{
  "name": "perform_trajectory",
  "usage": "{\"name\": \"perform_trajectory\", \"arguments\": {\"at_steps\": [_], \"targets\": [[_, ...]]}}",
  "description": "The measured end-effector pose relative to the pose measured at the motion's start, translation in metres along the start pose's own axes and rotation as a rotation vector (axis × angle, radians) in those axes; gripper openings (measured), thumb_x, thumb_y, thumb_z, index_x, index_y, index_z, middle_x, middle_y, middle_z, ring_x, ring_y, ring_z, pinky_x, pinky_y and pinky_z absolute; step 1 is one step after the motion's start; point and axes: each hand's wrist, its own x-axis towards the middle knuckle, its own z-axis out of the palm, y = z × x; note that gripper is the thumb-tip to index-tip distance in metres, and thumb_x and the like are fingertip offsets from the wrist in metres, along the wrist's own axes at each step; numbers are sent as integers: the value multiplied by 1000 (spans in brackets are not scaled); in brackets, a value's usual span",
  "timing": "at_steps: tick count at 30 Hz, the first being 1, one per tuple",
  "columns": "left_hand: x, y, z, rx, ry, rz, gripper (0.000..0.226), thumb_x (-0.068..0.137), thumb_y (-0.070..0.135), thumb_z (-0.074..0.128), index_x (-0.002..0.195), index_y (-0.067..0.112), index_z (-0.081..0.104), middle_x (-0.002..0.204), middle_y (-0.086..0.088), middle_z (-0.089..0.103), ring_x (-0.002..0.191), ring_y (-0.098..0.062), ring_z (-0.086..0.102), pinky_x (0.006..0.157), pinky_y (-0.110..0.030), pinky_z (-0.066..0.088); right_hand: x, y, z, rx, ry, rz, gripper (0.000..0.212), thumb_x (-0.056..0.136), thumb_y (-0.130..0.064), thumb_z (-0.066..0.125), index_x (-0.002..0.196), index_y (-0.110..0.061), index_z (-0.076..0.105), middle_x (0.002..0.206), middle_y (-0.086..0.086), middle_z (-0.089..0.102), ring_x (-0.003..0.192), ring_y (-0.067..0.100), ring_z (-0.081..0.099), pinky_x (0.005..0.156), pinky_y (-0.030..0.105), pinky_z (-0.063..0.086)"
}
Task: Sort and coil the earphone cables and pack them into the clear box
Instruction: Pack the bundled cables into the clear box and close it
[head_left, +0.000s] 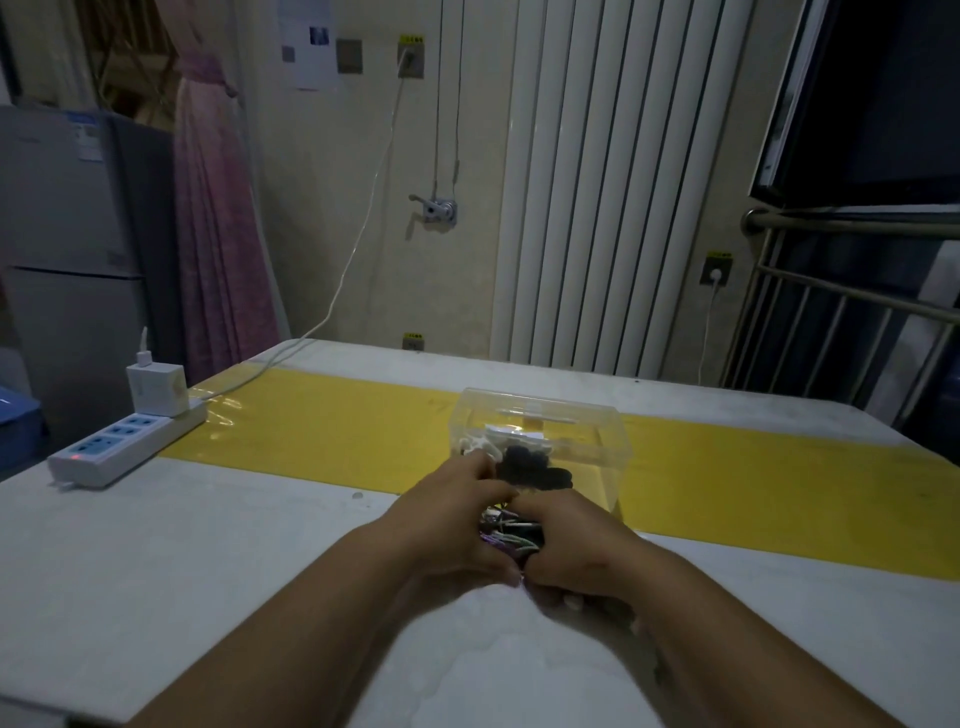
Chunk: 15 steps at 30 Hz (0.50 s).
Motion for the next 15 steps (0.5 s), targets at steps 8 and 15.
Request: {"name": "perform_trajectory", "arguments": {"at_steps": [8, 15], "targets": [[-6, -1, 6, 179, -4, -19, 40, 76, 63, 58, 95, 28, 56, 91, 5, 53, 82, -13, 42, 64, -30, 31, 2, 14, -5, -56, 52, 21, 47, 69, -34, 69, 106, -43, 42, 103, -9, 58, 82, 12, 63, 62, 28, 52], [-9, 6, 6, 193, -34, -48, 43, 81, 56, 55, 116, 31, 57, 104, 3, 55, 98, -18, 48, 75, -33, 41, -13, 21, -10, -316, -3, 207, 102, 55, -83, 61, 143, -40, 31, 138, -7, 39, 126, 21, 35, 101, 43, 36]]}}
